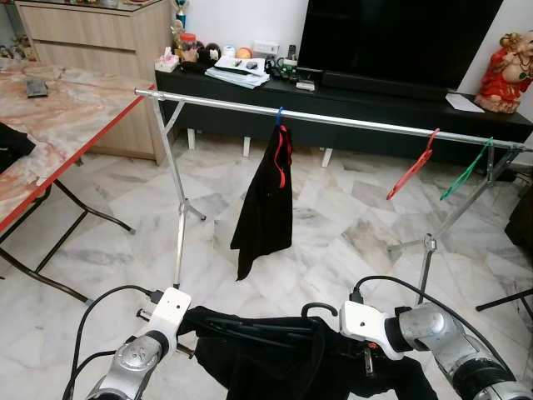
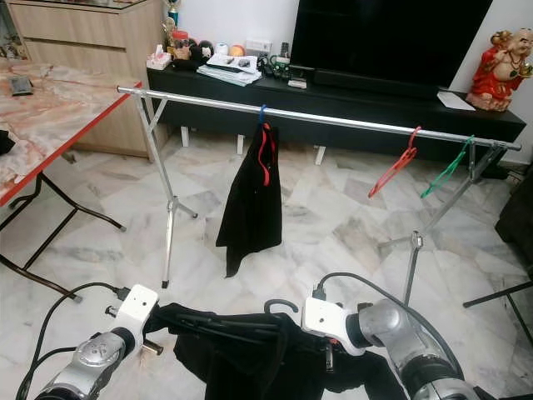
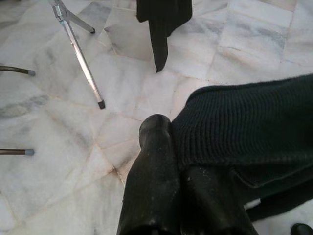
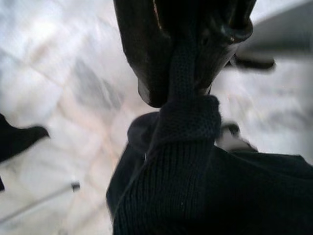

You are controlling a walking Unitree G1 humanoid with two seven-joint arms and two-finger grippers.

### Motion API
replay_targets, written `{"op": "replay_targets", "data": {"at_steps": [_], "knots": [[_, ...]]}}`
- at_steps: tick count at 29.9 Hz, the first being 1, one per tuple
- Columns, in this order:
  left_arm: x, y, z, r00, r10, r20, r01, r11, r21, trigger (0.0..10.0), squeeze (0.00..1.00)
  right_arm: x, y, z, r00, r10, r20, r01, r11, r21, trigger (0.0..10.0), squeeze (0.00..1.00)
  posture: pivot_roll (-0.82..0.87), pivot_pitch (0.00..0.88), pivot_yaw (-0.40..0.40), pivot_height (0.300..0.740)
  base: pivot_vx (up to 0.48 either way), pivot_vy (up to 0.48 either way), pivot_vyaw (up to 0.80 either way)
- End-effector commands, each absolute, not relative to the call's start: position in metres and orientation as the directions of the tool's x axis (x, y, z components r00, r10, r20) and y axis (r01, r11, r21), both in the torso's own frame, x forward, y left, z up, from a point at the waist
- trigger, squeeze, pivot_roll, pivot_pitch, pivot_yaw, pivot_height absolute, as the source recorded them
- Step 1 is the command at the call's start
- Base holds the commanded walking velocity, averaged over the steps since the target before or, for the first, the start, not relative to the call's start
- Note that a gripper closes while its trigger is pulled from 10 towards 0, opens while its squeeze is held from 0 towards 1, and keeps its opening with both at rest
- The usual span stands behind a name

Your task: Hang hanger

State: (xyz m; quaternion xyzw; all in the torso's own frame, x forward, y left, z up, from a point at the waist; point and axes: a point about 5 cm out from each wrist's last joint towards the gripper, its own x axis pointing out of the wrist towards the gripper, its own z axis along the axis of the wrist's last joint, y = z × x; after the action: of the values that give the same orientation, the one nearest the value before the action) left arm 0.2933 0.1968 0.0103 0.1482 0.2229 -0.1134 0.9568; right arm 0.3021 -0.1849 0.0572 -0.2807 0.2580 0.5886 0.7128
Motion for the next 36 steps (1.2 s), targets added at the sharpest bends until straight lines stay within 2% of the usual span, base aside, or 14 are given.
{"op": "replay_targets", "data": {"at_steps": [1, 6, 8, 11, 12, 14, 16, 19, 22, 23, 24, 26, 31, 36], "knots": [[0.297, 0.199, 0.015, 0.884, -0.139, -0.447, 0.274, 0.928, 0.254, 0.0, 0.0, 0.305, -0.184, 0.065, 0.194, 0.758, -0.623, -0.98, 0.18, -0.086, 0.0, 0.0, 0.09, 0.007, -0.078, 0.74, 0.0, 0.0, 0.0], [0.298, 0.197, 0.015, 0.882, -0.143, -0.449, 0.277, 0.928, 0.249, 0.0, 0.0, 0.308, -0.175, 0.076, 0.188, 0.853, -0.487, -0.98, 0.195, -0.036, 0.0, 0.0, 0.09, 0.007, -0.081, 0.74, 0.0, 0.0, 0.0], [0.298, 0.196, 0.015, 0.881, -0.145, -0.45, 0.279, 0.928, 0.247, 0.0, 0.0, 0.307, -0.175, 0.076, 0.176, 0.858, -0.482, -0.982, 0.19, -0.02, 0.0, 0.0, 0.09, 0.007, -0.081, 0.74, 0.0, 0.0, 0.0], [0.298, 0.196, 0.015, 0.879, -0.147, -0.453, 0.282, 0.928, 0.245, 0.0, 0.0, 0.298, -0.178, 0.069, 0.079, 0.848, -0.524, -0.994, 0.11, 0.028, 0.0, 0.0, 0.09, 0.007, -0.081, 0.74, 0.0, 0.0, 0.0], [0.298, 0.196, 0.015, 0.878, -0.148, -0.455, 0.282, 0.928, 0.244, 0.0, 0.0, 0.292, -0.18, 0.066, 0.024, 0.846, -0.532, -0.996, 0.069, 0.063, 0.0, 0.0, 0.09, 0.009, -0.083, 0.74, 0.0, 0.0, 0.0], [0.298, 0.196, 0.014, 0.878, -0.148, -0.456, 0.282, 0.928, 0.244, 0.0, 0.0, 0.29, -0.181, 0.065, -0.004, 0.848, -0.53, -0.995, 0.048, 0.084, 0.0, 0.0, 0.09, 0.009, -0.083, 0.74, 0.0, 0.0, 0.0], [0.297, 0.196, 0.014, 0.877, -0.147, -0.458, 0.282, 0.928, 0.244, 0.0, 0.0, 0.282, -0.186, 0.061, -0.092, 0.819, -0.566, -0.99, -0.012, 0.143, 0.0, 0.0, 0.09, 0.012, -0.083, 0.74, 0.0, 0.0, 0.0], [0.297, 0.196, 0.014, 0.876, -0.147, -0.459, 0.283, 0.928, 0.244, 0.0, 0.0, 0.278, -0.195, 0.053, -0.098, 0.739, -0.667, -0.992, -0.019, 0.124, 0.0, 0.0, 0.08, 0.013, -0.083, 0.74, 0.0, 0.0, 0.0], [0.297, 0.196, 0.014, 0.875, -0.147, -0.461, 0.284, 0.927, 0.244, 0.0, 0.0, 0.279, -0.198, 0.051, -0.071, 0.708, -0.702, -0.994, 0.006, 0.107, 0.0, 0.0, 0.08, 0.013, -0.083, 0.74, 0.0, 0.0, 0.0], [0.297, 0.196, 0.014, 0.875, -0.147, -0.462, 0.285, 0.927, 0.243, 0.0, 0.0, 0.283, -0.202, 0.049, -0.002, 0.664, -0.748, -0.998, 0.043, 0.04, 0.0, 0.0, 0.09, 0.016, -0.083, 0.74, 0.0, 0.0, 0.0], [0.297, 0.196, 0.014, 0.875, -0.147, -0.462, 0.285, 0.927, 0.243, 0.0, 0.0, 0.283, -0.202, 0.049, -0.002, 0.664, -0.748, -0.998, 0.043, 0.04, 0.0, 0.0, 0.09, 0.016, -0.083, 0.74, 0.0, 0.0, 0.0], [0.297, 0.196, 0.013, 0.874, -0.148, -0.463, 0.286, 0.927, 0.243, 0.0, 0.0, 0.289, -0.205, 0.049, 0.097, 0.616, -0.782, -0.995, 0.082, -0.059, 0.0, 0.0, 0.08, 0.017, -0.083, 0.74, 0.0, 0.0, 0.0], [0.297, 0.196, 0.013, 0.872, -0.149, -0.467, 0.29, 0.925, 0.245, 0.0, 0.0, 0.304, -0.201, 0.057, 0.274, 0.636, -0.721, -0.96, 0.226, -0.165, 0.0, 0.0, 0.09, 0.019, -0.083, 0.74, 0.0, 0.0, 0.0], [0.294, 0.195, 0.01, 0.859, -0.162, -0.486, 0.315, 0.915, 0.252, 0.0, 0.0, 0.309, -0.198, 0.06, 0.342, 0.663, -0.666, -0.938, 0.284, -0.199, 0.0, 0.0, 0.09, 0.021, -0.083, 0.74, 0.0, 0.0, 0.0]]}}
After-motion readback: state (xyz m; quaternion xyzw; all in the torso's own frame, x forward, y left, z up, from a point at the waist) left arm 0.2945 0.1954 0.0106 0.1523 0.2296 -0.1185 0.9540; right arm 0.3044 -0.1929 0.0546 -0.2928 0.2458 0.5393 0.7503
